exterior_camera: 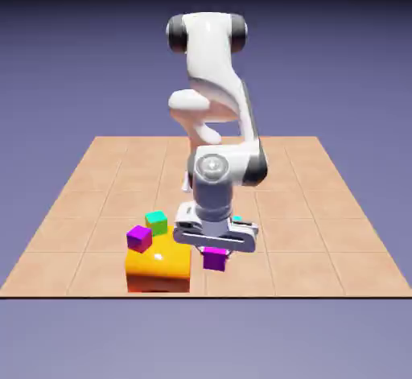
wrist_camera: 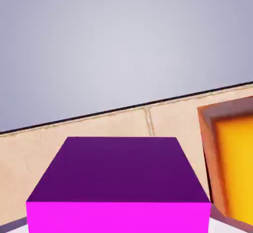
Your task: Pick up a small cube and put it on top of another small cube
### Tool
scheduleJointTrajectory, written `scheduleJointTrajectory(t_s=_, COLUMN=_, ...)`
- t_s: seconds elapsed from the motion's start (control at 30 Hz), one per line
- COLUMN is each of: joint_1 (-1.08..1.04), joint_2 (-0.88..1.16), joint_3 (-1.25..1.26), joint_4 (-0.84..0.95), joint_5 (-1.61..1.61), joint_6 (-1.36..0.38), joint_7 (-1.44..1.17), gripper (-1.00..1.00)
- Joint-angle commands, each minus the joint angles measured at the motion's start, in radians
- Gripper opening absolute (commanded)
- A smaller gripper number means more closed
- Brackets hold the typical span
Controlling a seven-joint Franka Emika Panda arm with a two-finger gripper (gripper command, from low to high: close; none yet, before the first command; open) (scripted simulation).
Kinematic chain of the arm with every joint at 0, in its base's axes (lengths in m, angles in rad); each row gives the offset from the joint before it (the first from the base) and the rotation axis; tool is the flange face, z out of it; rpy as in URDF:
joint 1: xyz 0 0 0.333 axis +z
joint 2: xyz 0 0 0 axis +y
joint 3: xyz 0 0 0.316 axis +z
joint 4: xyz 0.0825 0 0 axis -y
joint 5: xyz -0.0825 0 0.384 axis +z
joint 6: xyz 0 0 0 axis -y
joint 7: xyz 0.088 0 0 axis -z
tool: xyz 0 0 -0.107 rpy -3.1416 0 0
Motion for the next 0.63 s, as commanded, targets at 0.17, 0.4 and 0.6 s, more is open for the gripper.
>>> scheduleJointTrajectory(t_s=0.17, joint_1=-0.06, joint_2=-0.217, joint_3=-0.098, joint_4=-0.121, joint_5=-0.048, joint_6=-0.099, joint_7=-0.154, gripper=-1.0)
scheduleJointTrajectory(t_s=0.4, joint_1=-0.1, joint_2=-0.318, joint_3=-0.164, joint_4=-0.245, joint_5=-0.072, joint_6=-0.077, joint_7=-0.259, gripper=-1.0)
scheduleJointTrajectory(t_s=0.6, joint_1=-0.101, joint_2=-0.289, joint_3=-0.166, joint_4=-0.276, joint_5=-0.069, joint_6=-0.018, joint_7=-0.262, gripper=1.0)
